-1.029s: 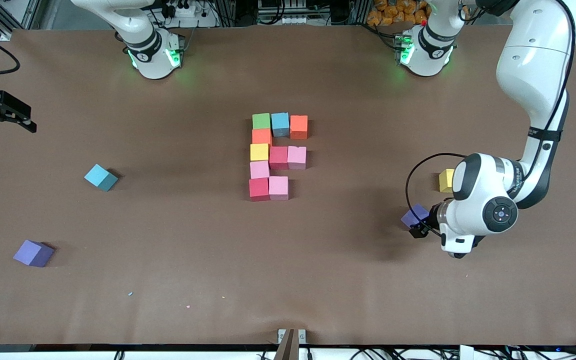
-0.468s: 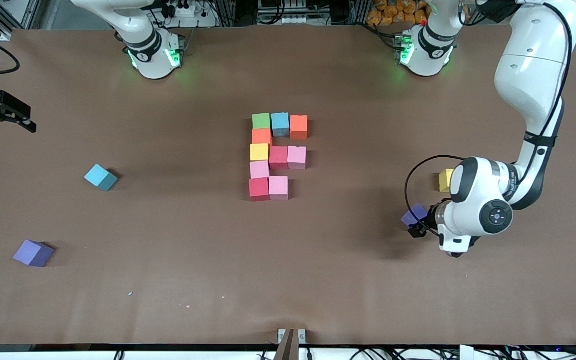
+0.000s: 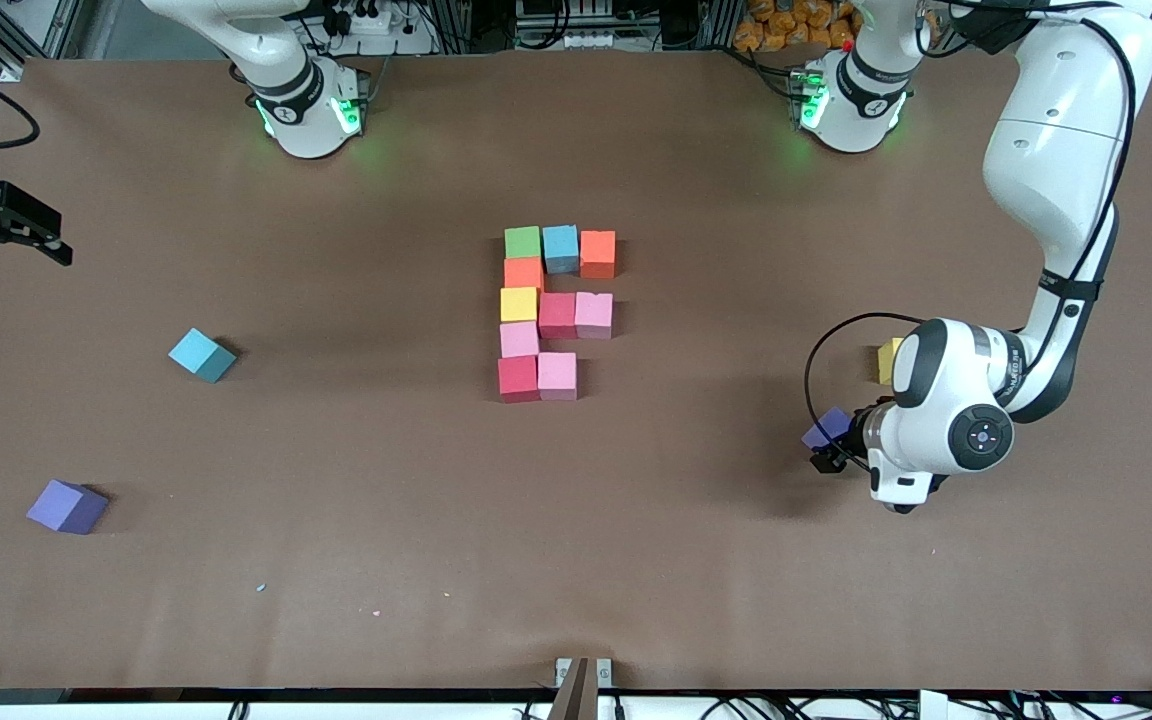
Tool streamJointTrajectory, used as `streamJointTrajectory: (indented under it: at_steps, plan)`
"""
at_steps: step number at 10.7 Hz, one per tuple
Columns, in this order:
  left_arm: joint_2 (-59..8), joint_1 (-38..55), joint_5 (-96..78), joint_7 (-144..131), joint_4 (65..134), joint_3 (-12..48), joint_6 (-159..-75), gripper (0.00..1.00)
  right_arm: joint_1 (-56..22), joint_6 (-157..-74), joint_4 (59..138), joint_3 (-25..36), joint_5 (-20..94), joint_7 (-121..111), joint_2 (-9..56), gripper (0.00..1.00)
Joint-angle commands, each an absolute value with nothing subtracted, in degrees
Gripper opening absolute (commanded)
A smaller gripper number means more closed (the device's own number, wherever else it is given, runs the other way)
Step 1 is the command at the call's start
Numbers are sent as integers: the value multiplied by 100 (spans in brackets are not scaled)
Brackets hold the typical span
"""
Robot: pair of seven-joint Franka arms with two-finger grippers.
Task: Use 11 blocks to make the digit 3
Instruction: 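Lower the left gripper and grasp the blue-violet cube, then carry the blue-violet cube with the left gripper to the digit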
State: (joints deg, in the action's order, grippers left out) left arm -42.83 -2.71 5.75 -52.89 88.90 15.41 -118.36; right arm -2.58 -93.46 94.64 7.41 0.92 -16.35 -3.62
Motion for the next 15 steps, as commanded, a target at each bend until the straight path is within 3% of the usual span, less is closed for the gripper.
streamJointTrajectory:
  at_steps: [1, 3, 5, 6, 12, 15]
  plan:
    - [-4280, -299, 703, -5326, 8921, 1564, -11900, 72, -167, -9229, 9290, 677, 0, -1573, -281, 100]
    - [-4315, -299, 703, -5335, 8921, 1564, -11935, 43, -158, -9229, 9290, 677, -9, -1573, -281, 100]
    - [-4298, -168, 625, -6233, 8842, 1582, -11927, 4, -167, -9229, 9290, 677, -9, -1582, -281, 100]
    - [-4280, 16, 633, -7136, 8807, 1626, -11927, 0, -167, -9229, 9290, 677, -9, -1573, -281, 100]
    - [-4307, 1326, -78, -10034, 8569, 1644, -11979, 0, -158, -9237, 9290, 677, -9, -1573, -281, 100]
    - [-4324, 1887, -97, -11132, 8578, 1635, -12417, 0, -158, -9237, 9273, 677, -9, -1582, -281, 100]
